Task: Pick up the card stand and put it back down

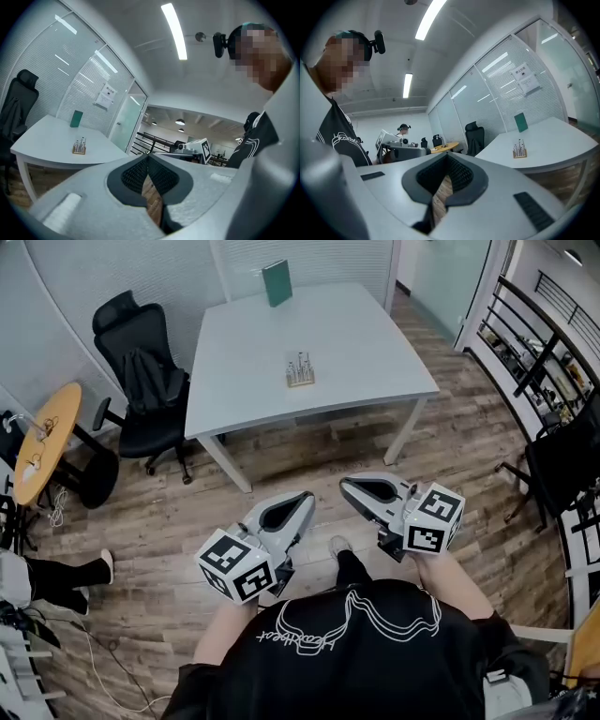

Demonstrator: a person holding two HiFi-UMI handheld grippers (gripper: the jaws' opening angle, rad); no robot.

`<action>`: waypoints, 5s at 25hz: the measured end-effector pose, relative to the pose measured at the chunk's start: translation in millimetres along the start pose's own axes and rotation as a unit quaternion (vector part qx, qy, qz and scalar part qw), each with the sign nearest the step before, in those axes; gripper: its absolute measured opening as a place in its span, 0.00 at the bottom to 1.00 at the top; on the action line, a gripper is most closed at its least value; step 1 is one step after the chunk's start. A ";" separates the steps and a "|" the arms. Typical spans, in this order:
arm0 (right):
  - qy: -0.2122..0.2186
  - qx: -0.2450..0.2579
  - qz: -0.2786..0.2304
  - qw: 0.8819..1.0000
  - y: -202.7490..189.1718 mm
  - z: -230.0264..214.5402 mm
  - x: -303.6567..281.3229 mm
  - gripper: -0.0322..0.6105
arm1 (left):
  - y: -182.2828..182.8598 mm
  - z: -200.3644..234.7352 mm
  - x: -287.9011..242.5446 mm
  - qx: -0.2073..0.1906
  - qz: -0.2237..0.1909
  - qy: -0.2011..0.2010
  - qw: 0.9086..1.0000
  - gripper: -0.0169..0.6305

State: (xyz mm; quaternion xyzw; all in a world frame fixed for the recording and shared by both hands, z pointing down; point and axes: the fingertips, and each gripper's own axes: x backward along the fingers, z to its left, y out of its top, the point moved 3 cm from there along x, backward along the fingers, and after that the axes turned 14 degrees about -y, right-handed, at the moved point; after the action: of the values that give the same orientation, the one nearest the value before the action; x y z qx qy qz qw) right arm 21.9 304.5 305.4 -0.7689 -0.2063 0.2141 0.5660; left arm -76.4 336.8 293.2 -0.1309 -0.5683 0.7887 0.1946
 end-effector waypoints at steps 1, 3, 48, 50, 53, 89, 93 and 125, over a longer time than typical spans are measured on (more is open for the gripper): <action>0.000 -0.001 -0.001 1.000 1.6 -3.2 0.3 0.06 | 1.4 2.3 -2.9 0.000 -0.002 0.000 1.000 0.05; 0.001 -0.003 -0.005 1.000 5.2 -11.1 1.4 0.06 | 4.4 8.9 -9.7 -0.003 -0.006 0.008 1.000 0.05; 0.015 0.039 0.001 0.999 84.1 -278.8 -145.5 0.06 | 62.4 256.1 -166.0 -0.003 0.017 0.048 0.999 0.05; 0.006 0.035 0.009 0.999 79.9 -288.6 -163.1 0.06 | 64.1 276.6 -163.4 0.005 0.007 0.047 0.999 0.05; 0.003 0.011 0.018 1.000 73.1 -303.3 -185.7 0.06 | 63.8 308.3 -161.2 0.010 0.004 0.055 0.998 0.05; -0.103 0.069 0.196 0.973 -64.5 -444.9 -360.0 0.28 | -56.2 570.8 -164.3 0.065 0.204 0.157 0.964 0.25; -0.107 0.076 0.209 0.969 -71.9 -445.9 -365.3 0.29 | -58.2 576.7 -162.4 0.068 0.201 0.174 0.962 0.25; -0.142 0.065 0.225 0.962 -91.3 -450.8 -388.8 0.20 | -70.2 591.5 -171.4 0.084 0.205 0.177 0.959 0.19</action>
State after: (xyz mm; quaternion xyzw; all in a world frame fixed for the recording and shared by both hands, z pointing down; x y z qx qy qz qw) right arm -51.3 -240.6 550.8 -0.7186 -0.0920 0.4560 0.5170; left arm -165.7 -221.9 546.4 -0.3649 -0.4178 0.8208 0.1362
